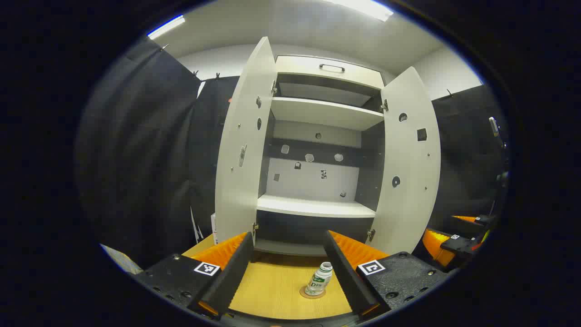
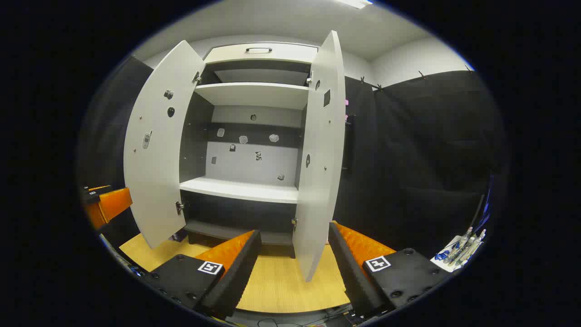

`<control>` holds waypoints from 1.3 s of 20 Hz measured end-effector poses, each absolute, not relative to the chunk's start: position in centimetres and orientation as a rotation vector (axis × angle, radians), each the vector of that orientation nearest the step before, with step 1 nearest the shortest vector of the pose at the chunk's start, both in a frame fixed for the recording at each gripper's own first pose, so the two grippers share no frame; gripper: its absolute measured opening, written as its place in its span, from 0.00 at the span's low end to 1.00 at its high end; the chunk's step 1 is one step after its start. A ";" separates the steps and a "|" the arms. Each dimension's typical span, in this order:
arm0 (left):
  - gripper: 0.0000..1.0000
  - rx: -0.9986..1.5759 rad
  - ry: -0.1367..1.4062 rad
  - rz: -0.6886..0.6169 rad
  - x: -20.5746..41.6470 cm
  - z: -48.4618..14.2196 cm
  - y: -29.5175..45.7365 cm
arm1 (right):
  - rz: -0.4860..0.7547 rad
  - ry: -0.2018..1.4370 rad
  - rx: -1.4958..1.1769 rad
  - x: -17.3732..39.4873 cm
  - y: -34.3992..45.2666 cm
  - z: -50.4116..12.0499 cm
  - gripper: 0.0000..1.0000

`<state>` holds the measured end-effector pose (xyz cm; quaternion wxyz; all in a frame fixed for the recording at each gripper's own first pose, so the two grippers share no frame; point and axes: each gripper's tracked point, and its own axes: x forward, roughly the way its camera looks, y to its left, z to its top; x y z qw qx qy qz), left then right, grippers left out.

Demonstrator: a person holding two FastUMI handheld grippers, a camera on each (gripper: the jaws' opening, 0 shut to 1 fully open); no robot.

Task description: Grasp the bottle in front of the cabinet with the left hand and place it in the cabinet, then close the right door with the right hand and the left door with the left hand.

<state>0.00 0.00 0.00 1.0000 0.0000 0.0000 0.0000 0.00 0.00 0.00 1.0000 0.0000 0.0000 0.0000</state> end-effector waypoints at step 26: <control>0.95 0.002 0.106 -0.029 2.7 -6.1 -1.0 | -0.009 0.031 0.006 0.7 -1.2 -1.3 0.98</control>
